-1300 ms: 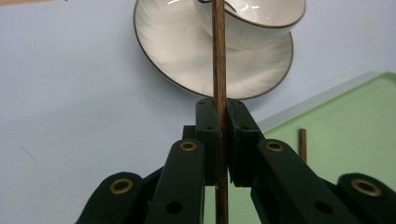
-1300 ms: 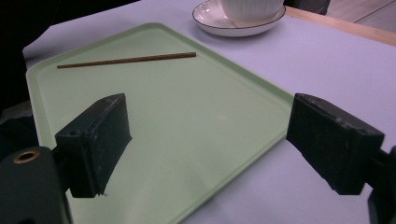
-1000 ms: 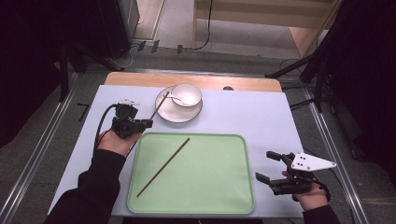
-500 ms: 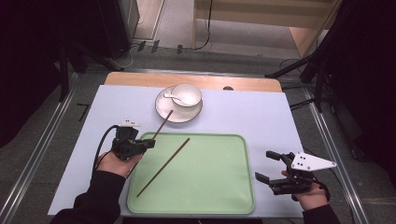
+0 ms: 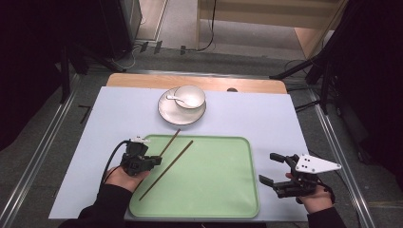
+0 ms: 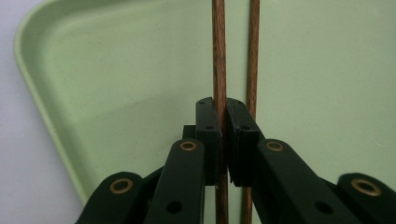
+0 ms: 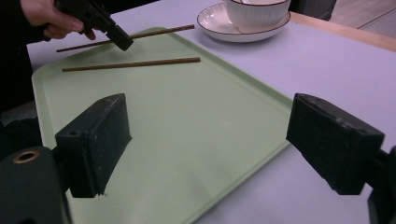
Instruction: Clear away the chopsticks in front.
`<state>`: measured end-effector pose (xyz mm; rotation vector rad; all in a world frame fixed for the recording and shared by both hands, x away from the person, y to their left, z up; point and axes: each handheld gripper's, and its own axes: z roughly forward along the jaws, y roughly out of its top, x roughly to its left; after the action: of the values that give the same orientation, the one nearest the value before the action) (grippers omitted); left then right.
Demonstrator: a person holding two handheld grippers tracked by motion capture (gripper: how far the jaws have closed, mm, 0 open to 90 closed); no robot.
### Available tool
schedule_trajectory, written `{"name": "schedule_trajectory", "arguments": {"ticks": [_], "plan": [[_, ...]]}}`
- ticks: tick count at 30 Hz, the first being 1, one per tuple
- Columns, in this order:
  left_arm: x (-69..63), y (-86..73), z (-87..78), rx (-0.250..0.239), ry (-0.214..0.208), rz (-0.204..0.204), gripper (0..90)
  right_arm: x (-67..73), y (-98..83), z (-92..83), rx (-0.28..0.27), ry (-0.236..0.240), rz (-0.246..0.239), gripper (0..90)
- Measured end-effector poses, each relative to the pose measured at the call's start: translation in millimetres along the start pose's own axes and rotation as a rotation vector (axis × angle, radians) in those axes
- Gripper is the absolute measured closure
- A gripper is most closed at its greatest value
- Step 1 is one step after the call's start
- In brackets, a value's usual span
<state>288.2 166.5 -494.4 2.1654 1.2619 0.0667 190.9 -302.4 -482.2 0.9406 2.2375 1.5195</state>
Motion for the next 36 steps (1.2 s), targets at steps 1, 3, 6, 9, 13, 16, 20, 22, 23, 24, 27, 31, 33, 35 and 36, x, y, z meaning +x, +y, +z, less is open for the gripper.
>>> {"name": "schedule_trajectory", "arguments": {"ticks": [1, 3, 6, 9, 13, 16, 20, 22, 23, 24, 27, 31, 33, 35, 36], "plan": [[0.2, 0.2, 1.0, 0.007, -0.001, 0.002, 85.8, 0.1, 0.0, 0.0, 0.001, 0.000, 0.002, 14.2], [0.8, -0.3, 3.0, 0.015, 0.005, 0.001, 85.9, -0.1, 0.0, -0.3, -0.002, 0.000, -0.002, 14.2], [2.3, -1.6, 6.9, 0.030, 0.013, -0.006, 85.8, -0.3, -0.1, -0.6, -0.005, 0.000, -0.002, 14.3], [2.9, -2.6, 9.6, 0.046, 0.014, -0.013, 85.8, -0.1, 0.0, -0.3, -0.004, 0.001, -0.004, 14.3], [1.8, -3.3, 9.2, 0.055, 0.014, -0.024, 85.8, -0.1, 0.2, -0.2, -0.004, 0.000, -0.004, 14.3], [1.9, -3.9, 9.8, 0.054, 0.001, -0.029, 85.5, -0.2, 0.4, 0.3, -0.005, 0.001, -0.004, 14.3], [0.1, -4.4, 9.8, 0.050, 0.005, -0.028, 82.7, -0.3, 0.6, 0.7, -0.003, 0.002, -0.005, 14.3], [-1.4, -4.8, 9.7, 0.049, 0.015, -0.028, 82.2, -0.5, 0.6, 0.8, -0.002, 0.003, -0.005, 14.3], [-1.5, -4.9, 9.4, 0.053, 0.016, -0.022, 82.3, -0.5, 0.5, 0.9, -0.002, 0.003, -0.003, 14.4], [-1.4, -5.1, 9.1, 0.057, 0.016, -0.019, 82.7, -0.5, 0.5, 0.8, -0.002, 0.004, -0.003, 14.4], [-1.7, -6.6, 8.4, 0.064, 0.004, -0.034, 84.3, -0.7, 0.5, 0.7, -0.004, 0.004, -0.004, 14.4], [-2.9, -8.3, 7.5, 0.074, -0.003, -0.040, 85.3, -0.6, 0.5, 0.9, -0.004, 0.005, -0.004, 14.5], [-3.5, -9.0, 7.1, 0.076, -0.007, -0.038, 85.3, -0.7, 0.6, 0.9, -0.004, 0.005, -0.005, 14.5], [-4.0, -10.3, 6.3, 0.076, -0.009, -0.039, 84.8, -0.6, 0.6, 0.8, -0.004, 0.004, -0.005, 14.5], [-3.7, -10.5, 5.7, 0.078, -0.010, -0.038, 83.8, -0.7, 0.6, 0.8, -0.005, 0.005, -0.005, 14.5]]}}
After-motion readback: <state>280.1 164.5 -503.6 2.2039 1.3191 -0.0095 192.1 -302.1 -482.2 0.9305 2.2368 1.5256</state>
